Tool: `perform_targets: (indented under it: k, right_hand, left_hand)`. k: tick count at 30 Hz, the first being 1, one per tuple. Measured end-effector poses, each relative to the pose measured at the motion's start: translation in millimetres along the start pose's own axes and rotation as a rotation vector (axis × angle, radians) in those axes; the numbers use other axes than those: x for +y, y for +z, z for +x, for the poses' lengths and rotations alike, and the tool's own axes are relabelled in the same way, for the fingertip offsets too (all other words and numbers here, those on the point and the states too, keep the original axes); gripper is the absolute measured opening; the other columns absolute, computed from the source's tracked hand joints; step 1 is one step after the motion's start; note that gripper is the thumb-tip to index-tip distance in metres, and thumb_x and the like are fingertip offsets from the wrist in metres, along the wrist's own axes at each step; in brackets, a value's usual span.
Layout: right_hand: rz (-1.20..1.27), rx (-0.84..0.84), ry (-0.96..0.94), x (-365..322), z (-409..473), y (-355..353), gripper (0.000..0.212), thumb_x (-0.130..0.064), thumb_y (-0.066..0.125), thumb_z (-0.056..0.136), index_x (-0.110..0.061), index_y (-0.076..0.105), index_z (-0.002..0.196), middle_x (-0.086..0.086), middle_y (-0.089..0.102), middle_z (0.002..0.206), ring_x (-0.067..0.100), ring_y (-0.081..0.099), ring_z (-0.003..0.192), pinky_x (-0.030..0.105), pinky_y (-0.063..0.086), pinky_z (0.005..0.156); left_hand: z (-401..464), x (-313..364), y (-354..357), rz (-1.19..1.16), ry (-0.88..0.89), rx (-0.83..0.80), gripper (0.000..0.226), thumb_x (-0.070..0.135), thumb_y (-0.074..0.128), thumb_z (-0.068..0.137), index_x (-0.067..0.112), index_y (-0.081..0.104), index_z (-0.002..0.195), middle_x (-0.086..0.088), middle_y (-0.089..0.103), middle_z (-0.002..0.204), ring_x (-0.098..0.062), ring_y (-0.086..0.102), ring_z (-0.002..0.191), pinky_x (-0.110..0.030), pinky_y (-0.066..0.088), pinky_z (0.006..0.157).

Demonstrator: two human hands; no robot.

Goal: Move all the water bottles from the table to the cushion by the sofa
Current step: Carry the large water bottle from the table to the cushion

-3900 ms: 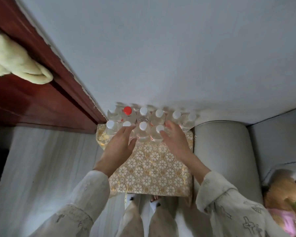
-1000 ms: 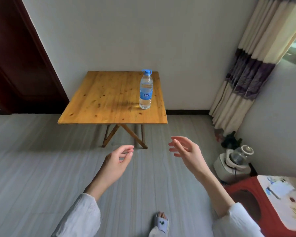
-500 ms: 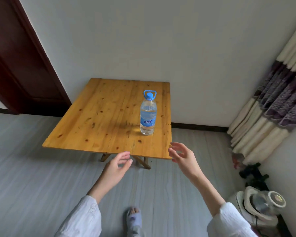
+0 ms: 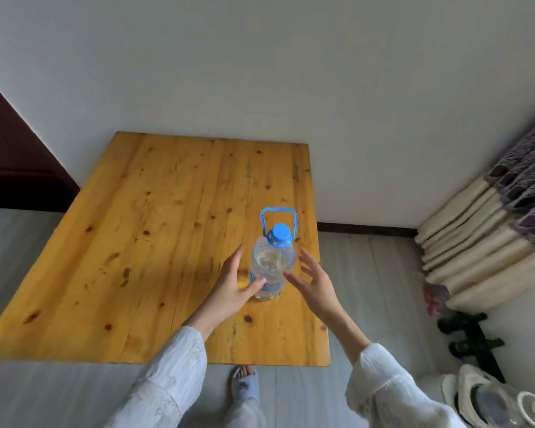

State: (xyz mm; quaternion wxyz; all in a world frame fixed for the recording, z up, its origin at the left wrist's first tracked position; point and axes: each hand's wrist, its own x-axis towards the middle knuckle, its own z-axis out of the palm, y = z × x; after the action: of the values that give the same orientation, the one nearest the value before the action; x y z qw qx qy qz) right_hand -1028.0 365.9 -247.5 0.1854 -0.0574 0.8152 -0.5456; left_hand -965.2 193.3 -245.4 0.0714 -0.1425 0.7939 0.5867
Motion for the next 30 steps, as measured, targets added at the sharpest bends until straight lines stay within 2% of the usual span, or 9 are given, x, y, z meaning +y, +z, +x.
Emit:
perform_targets:
  k: [3,6,11,13,16,18,21,26,30]
  right_hand:
    - [0.032,-0.080,-0.002,-1,18,4,0.068,-0.039,0.065,0.075,-0.030,0.035,0.136,-0.006,0.046,0.139,0.011,0.045,0.124,0.027,0.039,0.097]
    - [0.069,-0.065,-0.003,-2,33,2,0.070,-0.043,0.064,0.070,-0.030,0.038,0.134,-0.010,0.049,0.134,0.007,0.049,0.118,0.028,0.043,0.098]
    - [0.152,-0.106,0.036,-9,78,4,0.054,-0.034,0.064,0.077,-0.037,0.038,0.124,-0.027,0.046,0.120,0.008,0.046,0.122,0.030,0.044,0.099]
    - [0.172,-0.182,0.062,-6,94,3,0.061,-0.033,0.067,0.074,-0.048,0.031,0.121,-0.029,0.040,0.123,0.002,0.043,0.120,0.018,0.043,0.092]
    - [0.185,-0.292,0.069,-2,114,4,0.068,-0.018,0.066,0.079,-0.055,0.025,0.118,-0.034,0.038,0.121,-0.012,0.040,0.112,0.001,0.041,0.075]
    - [0.241,-0.328,0.094,3,128,5,0.067,-0.012,0.063,0.081,-0.051,0.026,0.121,-0.030,0.042,0.119,-0.013,0.045,0.107,0.003,0.044,0.074]
    - [0.313,-0.341,0.157,13,144,7,0.064,-0.009,0.060,0.083,-0.039,0.029,0.131,-0.021,0.050,0.115,-0.011,0.057,0.098,0.014,0.051,0.071]
    - [0.359,-0.375,0.267,39,149,6,0.057,-0.015,0.062,0.082,-0.050,0.036,0.119,-0.017,0.056,0.115,0.005,0.060,0.103,0.019,0.053,0.073]
    - [0.361,-0.370,0.259,40,153,-2,0.058,-0.017,0.065,0.079,-0.054,0.039,0.116,-0.015,0.058,0.115,0.013,0.056,0.110,0.021,0.054,0.077]
  left_hand:
    - [34,8,-4,-0.024,0.017,-0.086,0.080,0.035,0.065,0.079,0.045,0.011,0.137,0.018,0.018,0.144,0.000,0.020,0.132,-0.022,0.023,0.104]
    - [57,6,-8,-0.086,0.019,-0.106,0.071,0.050,0.069,0.064,0.064,0.021,0.114,0.020,0.034,0.136,-0.002,0.031,0.127,-0.024,0.033,0.099]
    - [101,7,-14,-0.191,-0.014,-0.072,0.083,0.071,0.066,0.054,0.055,0.025,0.124,0.010,0.038,0.140,-0.005,0.037,0.127,-0.031,0.041,0.101]
    - [118,9,-16,-0.228,-0.050,-0.092,0.091,0.073,0.064,0.056,0.047,0.020,0.132,0.010,0.037,0.141,0.000,0.041,0.124,-0.019,0.043,0.093]
    - [140,6,-22,-0.248,-0.079,-0.141,0.094,0.058,0.069,0.063,0.047,0.011,0.137,0.014,0.034,0.143,0.005,0.038,0.123,-0.021,0.039,0.095]
    - [151,-2,-27,-0.266,-0.123,-0.162,0.098,0.045,0.074,0.063,0.049,0.010,0.137,0.015,0.032,0.144,-0.001,0.037,0.126,-0.027,0.037,0.100]
    - [160,-19,-25,-0.301,-0.204,-0.152,0.099,0.044,0.077,0.058,0.050,0.016,0.136,0.014,0.037,0.143,-0.012,0.042,0.126,-0.041,0.038,0.106]
    - [152,-40,5,-0.444,-0.289,0.008,0.089,0.032,0.078,0.064,0.046,0.026,0.135,0.011,0.047,0.137,-0.011,0.050,0.120,-0.038,0.047,0.094]
    - [151,-32,9,-0.441,-0.280,0.076,0.090,0.045,0.082,0.053,0.047,0.036,0.130,0.009,0.054,0.131,-0.015,0.052,0.120,-0.046,0.047,0.097]
